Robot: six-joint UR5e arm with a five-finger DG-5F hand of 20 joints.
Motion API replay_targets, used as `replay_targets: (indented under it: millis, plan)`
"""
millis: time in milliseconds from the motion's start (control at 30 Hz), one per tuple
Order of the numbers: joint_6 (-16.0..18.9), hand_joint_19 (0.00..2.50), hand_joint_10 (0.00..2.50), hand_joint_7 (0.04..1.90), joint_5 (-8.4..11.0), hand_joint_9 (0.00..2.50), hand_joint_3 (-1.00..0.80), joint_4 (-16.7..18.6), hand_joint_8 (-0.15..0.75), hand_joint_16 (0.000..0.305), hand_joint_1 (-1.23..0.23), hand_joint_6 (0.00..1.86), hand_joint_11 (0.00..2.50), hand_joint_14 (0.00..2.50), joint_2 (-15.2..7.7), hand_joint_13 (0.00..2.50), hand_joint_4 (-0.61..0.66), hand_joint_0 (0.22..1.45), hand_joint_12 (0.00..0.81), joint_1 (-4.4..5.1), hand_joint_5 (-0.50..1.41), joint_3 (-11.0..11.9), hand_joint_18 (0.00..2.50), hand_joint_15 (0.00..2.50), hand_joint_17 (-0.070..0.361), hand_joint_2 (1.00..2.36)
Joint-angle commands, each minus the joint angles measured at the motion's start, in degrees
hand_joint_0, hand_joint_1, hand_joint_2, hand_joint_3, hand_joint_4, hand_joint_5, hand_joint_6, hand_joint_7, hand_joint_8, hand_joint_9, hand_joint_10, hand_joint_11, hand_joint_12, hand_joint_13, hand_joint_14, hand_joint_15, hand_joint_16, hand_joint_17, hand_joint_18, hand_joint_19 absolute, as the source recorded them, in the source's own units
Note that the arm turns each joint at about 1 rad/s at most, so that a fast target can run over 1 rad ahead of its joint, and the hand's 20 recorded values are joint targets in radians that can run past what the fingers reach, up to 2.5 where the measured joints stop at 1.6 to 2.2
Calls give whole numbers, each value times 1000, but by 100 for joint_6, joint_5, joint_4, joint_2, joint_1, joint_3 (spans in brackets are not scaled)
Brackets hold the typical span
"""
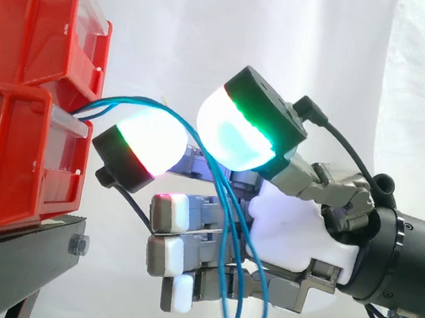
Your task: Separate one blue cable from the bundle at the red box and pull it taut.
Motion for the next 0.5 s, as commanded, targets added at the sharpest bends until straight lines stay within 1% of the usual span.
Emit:
replay_targets:
  millis: [0,33,133,267,300,367,467]
  plan:
    - [4,792,19,756,6,1045,-500,-16,312,43,-746,882,821,25,0,1008,85,551,345,2,-148,-8,887,739,97,1000]
    - [-5,796,19,754,24,1055,-500,-16,313,43,-699,873,819,24,0,1006,79,558,345,2,-144,1,883,746,97,1000]
    - [4,812,20,771,24,1062,-500,-16,309,42,-640,857,824,26,0,1007,73,589,339,2,-141,1,871,745,94,1000]
    - [4,824,20,810,24,1063,-500,-16,304,41,-652,848,828,25,0,1005,25,621,338,-15,-135,-8,864,748,93,1000]
    - [-5,828,21,813,15,1063,-429,-16,306,41,-680,856,837,25,0,1005,11,625,340,-24,-134,-8,862,752,93,1004]
    - [-5,827,20,831,6,1063,-342,-25,306,41,-721,866,835,25,0,1004,-8,624,338,-24,-134,-8,861,753,93,1010]
    - [-14,789,18,902,6,1078,-178,-60,326,46,-811,888,823,22,0,1027,-57,623,360,-24,-134,-17,903,736,103,1014]
